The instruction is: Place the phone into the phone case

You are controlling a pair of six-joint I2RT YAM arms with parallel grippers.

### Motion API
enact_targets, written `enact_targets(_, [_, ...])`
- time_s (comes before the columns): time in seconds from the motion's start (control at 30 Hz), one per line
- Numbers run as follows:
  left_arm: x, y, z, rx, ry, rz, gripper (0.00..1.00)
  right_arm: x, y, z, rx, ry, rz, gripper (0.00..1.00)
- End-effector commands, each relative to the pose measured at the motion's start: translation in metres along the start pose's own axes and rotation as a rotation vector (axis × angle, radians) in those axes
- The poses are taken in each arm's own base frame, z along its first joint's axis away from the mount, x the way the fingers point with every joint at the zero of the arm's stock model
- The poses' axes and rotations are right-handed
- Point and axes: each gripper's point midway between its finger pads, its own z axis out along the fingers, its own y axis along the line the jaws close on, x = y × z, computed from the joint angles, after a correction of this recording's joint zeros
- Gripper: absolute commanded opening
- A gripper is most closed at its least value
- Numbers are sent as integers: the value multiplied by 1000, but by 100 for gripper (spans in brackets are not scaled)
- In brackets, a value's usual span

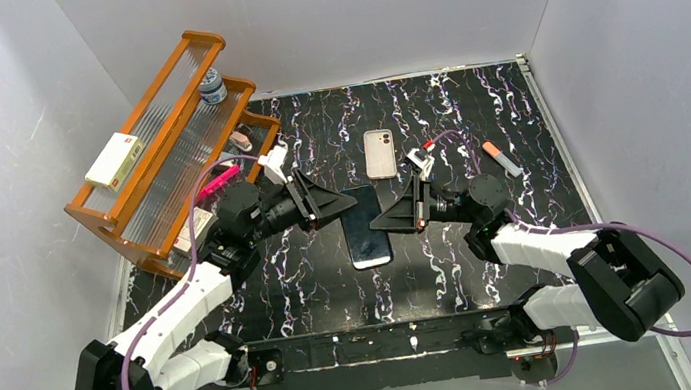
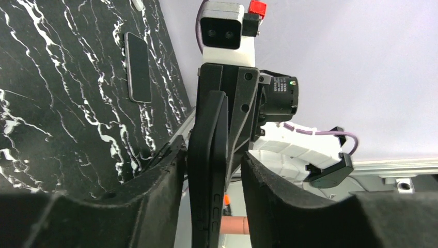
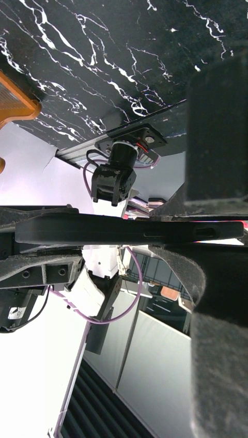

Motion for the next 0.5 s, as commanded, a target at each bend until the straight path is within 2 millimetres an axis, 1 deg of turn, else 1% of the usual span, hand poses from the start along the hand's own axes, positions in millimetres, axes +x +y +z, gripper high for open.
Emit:
enact_targets(0.0, [-6,-25,-5,56,-18,13,53,-7,30,-1,-119,-42,-85,1])
enact_targets(0.03, [-7,-28,-7,64,-29,13,59,-7,33,-1,-134,-47,-91,1])
enact_targets(0.1, [-9,-31,-10,70,-51,20,65,-7,37,-2,-146,-44,-93,1])
enact_targets(0.2, [-11,-30,-12,76,-76,22,68,-7,39,-1,-150,-37,-99,1])
enact_targets(0.33, [-10,-30,-11,99,-76,13,65,-7,44,-2,-160,-39,-106,1])
enact_targets(0.47, [-11,-33,-11,115,-82,26,57,-8,49,-1,-170,-38,-106,1])
